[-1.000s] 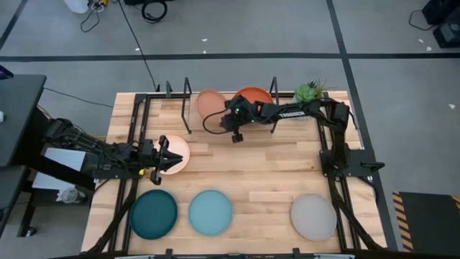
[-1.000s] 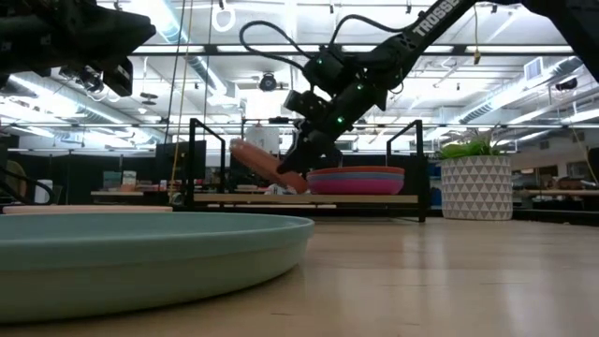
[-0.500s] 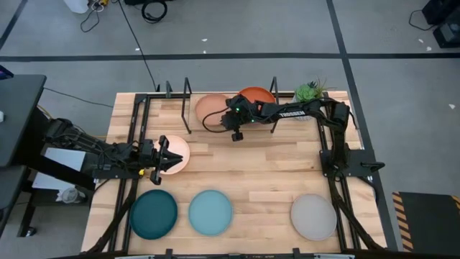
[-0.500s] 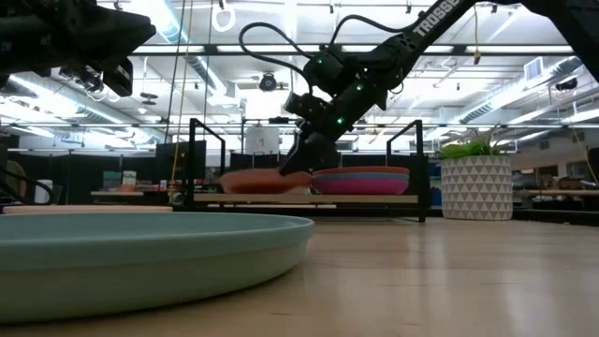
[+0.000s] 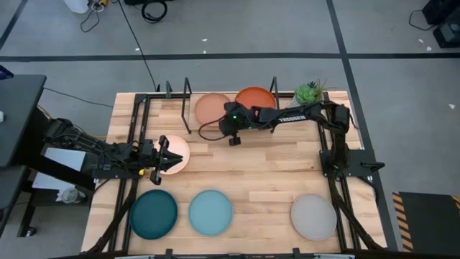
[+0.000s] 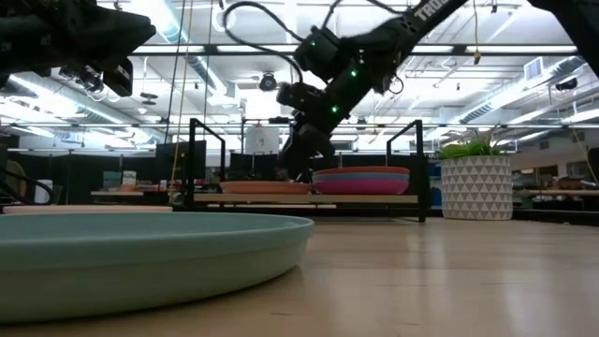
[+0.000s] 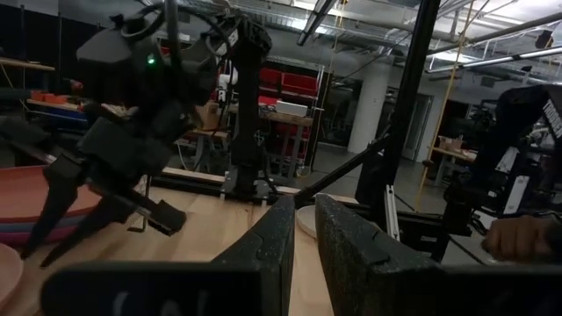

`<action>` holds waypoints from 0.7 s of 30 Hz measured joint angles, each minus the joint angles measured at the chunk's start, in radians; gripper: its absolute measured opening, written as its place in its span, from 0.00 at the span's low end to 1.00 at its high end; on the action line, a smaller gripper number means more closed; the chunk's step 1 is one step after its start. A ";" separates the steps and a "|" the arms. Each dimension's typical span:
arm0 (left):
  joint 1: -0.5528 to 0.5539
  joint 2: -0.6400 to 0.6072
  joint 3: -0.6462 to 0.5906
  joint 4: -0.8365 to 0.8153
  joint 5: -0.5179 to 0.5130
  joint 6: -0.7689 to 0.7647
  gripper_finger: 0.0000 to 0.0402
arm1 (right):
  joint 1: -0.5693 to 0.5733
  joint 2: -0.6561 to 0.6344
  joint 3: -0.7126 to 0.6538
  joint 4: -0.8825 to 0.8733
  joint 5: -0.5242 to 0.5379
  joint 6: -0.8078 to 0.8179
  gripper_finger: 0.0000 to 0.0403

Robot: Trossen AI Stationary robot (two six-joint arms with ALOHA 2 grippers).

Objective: Place and stack plates onto a shelf
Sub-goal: Adjust the stacked plates on the plates

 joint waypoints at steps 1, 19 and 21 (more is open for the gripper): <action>0.000 0.000 0.000 0.000 0.000 0.000 0.14 | 0.006 0.000 0.020 -0.049 0.053 0.014 0.19; 0.000 0.000 0.000 0.000 0.000 -0.001 0.14 | -0.071 0.009 0.154 -0.468 0.348 0.417 0.18; 0.000 0.000 0.000 0.000 0.000 -0.001 0.14 | -0.083 0.009 0.146 -0.476 0.289 0.420 0.18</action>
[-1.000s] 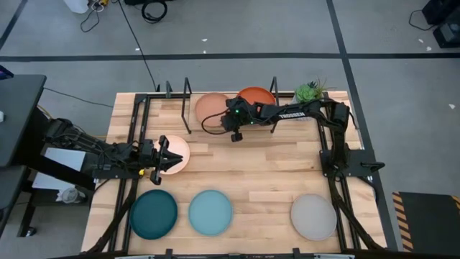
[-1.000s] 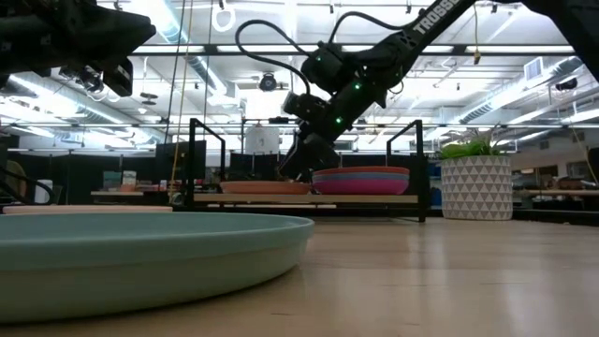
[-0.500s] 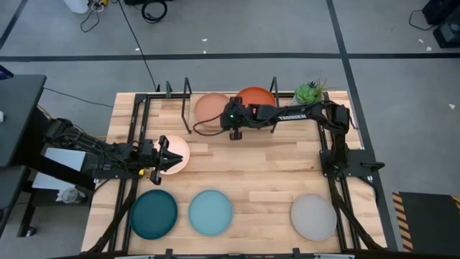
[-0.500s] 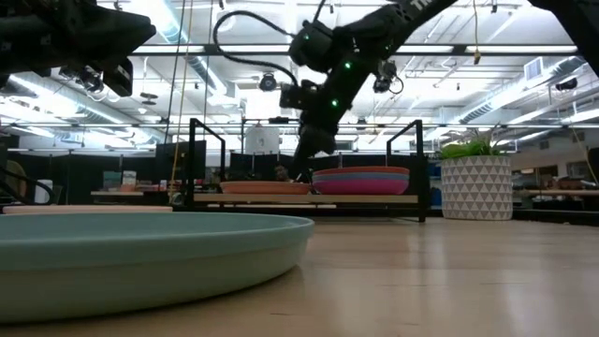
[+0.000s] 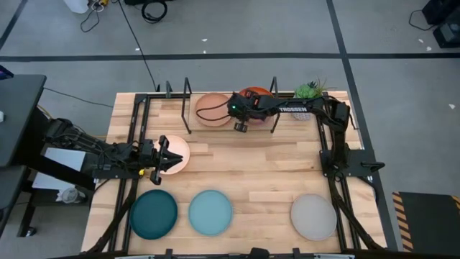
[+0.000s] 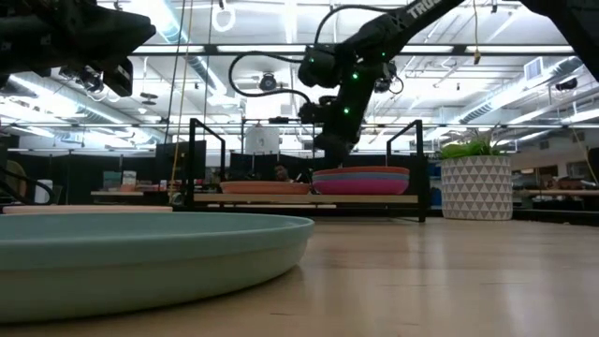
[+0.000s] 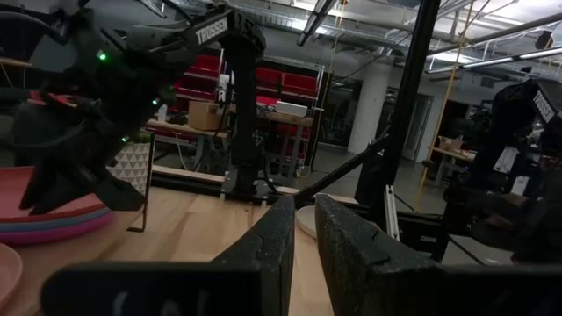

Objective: Place and stack plates onto a shelf
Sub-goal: Adjust the stacked plates on the plates, then stack the light blue plate on the brown plate on the shelf

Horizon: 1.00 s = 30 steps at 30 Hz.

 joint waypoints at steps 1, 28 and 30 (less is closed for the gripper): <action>0.000 0.000 0.000 0.000 0.000 0.000 0.14 | -0.004 0.000 -0.005 0.010 -0.036 -0.002 0.18; 0.000 0.000 0.000 0.001 0.000 0.001 0.14 | 0.297 -0.001 0.029 0.020 -0.463 -0.098 0.18; 0.000 0.000 0.000 0.001 0.000 0.001 0.14 | 0.357 -0.001 0.008 0.020 -0.496 -0.132 0.18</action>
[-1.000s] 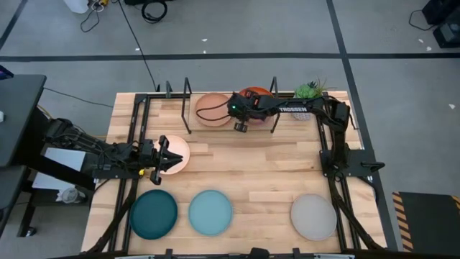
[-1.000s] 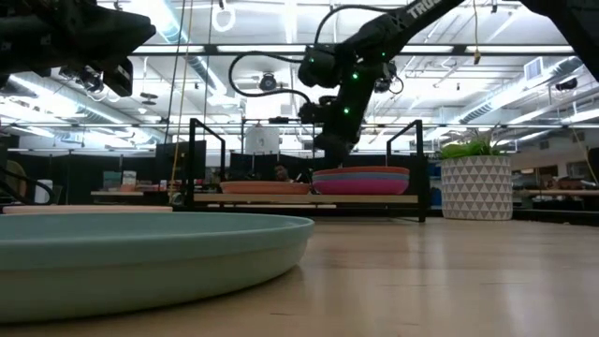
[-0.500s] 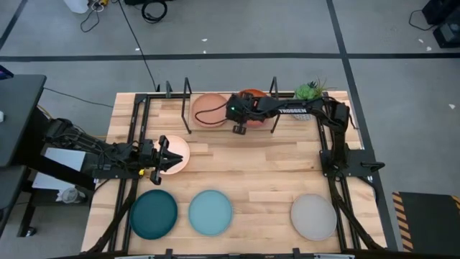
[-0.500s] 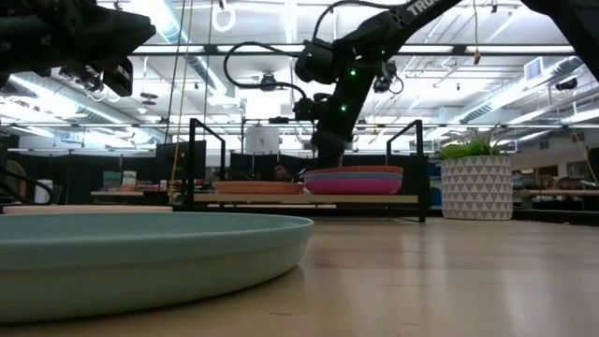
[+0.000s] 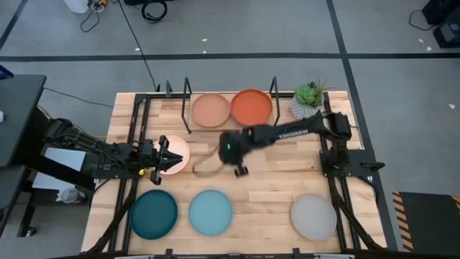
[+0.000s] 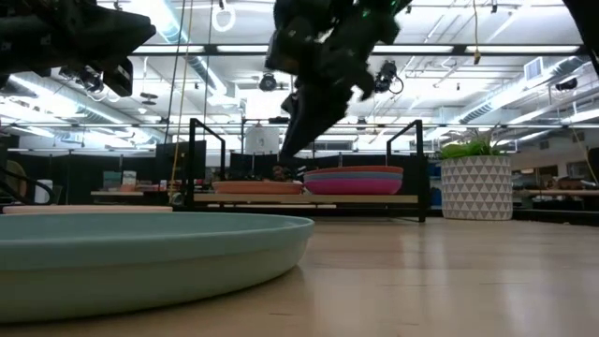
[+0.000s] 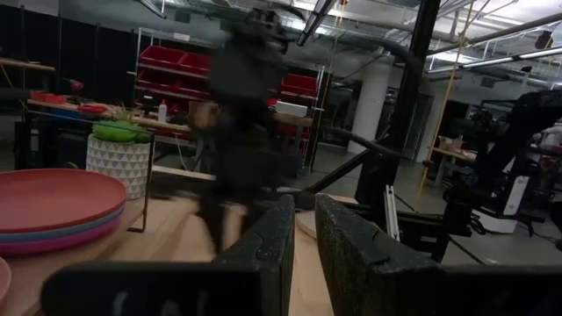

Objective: Place and stack plates onto a shelf
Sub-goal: Stack the light blue plate on the brown plate on the shelf

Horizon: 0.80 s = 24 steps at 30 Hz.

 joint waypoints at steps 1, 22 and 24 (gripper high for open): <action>0.000 0.000 0.000 0.000 0.000 0.000 0.14 | 0.032 0.000 -0.010 0.001 0.003 -0.018 0.18; 0.000 0.000 0.000 0.002 0.000 -0.001 0.14 | 0.361 0.001 -0.225 0.499 0.065 0.071 0.20; 0.000 0.000 0.000 0.002 0.000 -0.001 0.14 | 0.359 0.001 -0.258 0.551 0.065 0.070 0.20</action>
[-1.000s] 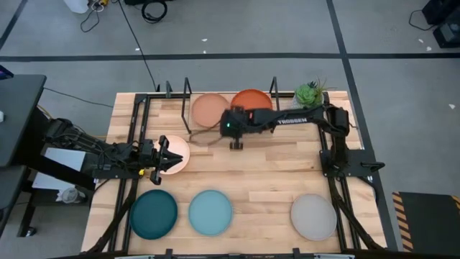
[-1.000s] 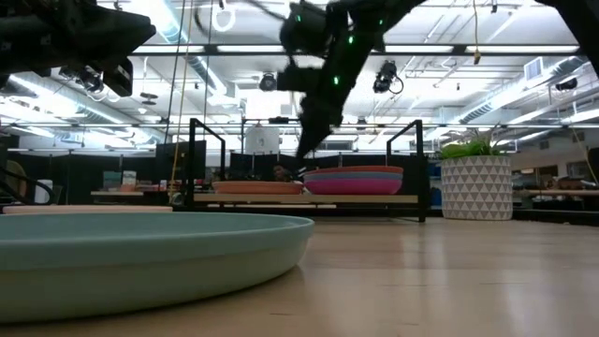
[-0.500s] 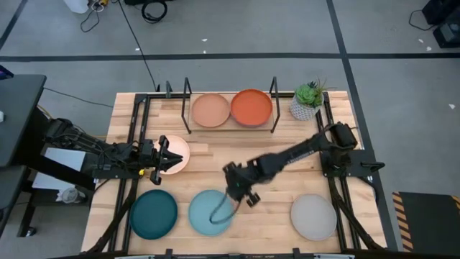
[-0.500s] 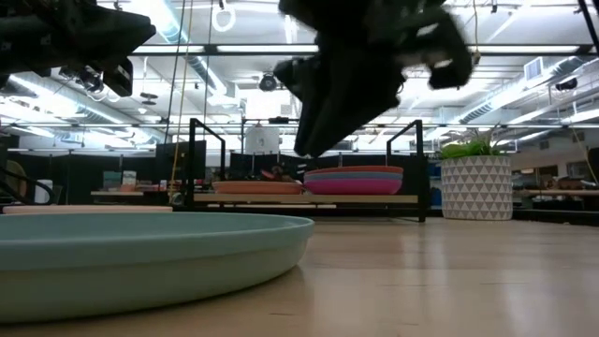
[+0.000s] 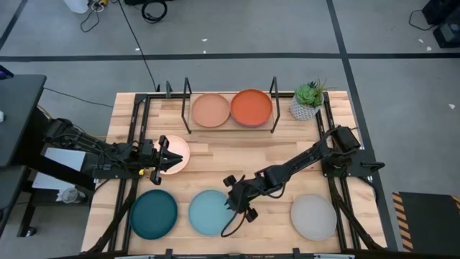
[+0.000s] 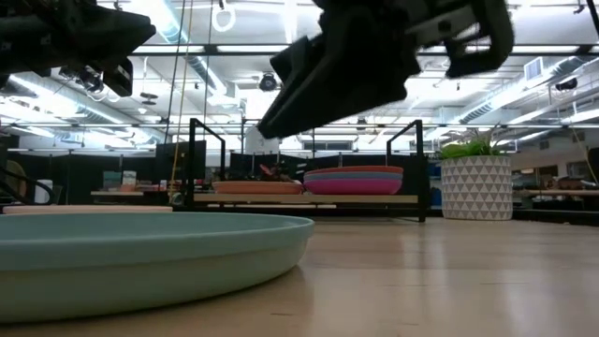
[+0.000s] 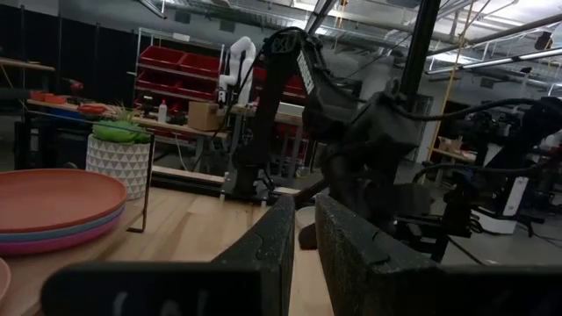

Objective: Place and stack plates onto a shelf
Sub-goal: Stack the light blue plate on the brown plate on the shelf

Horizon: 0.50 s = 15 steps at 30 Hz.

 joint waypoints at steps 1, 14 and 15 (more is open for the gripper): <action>0.000 0.000 0.000 0.000 0.000 0.000 0.14 | -0.003 0.000 -0.019 0.035 0.000 -0.001 0.20; 0.000 0.000 0.000 0.000 0.000 0.001 0.14 | -0.050 0.001 -0.204 0.321 -0.047 -0.001 0.19; 0.000 0.000 0.000 0.000 0.000 0.001 0.14 | -0.050 0.010 -0.203 0.335 -0.047 0.000 0.19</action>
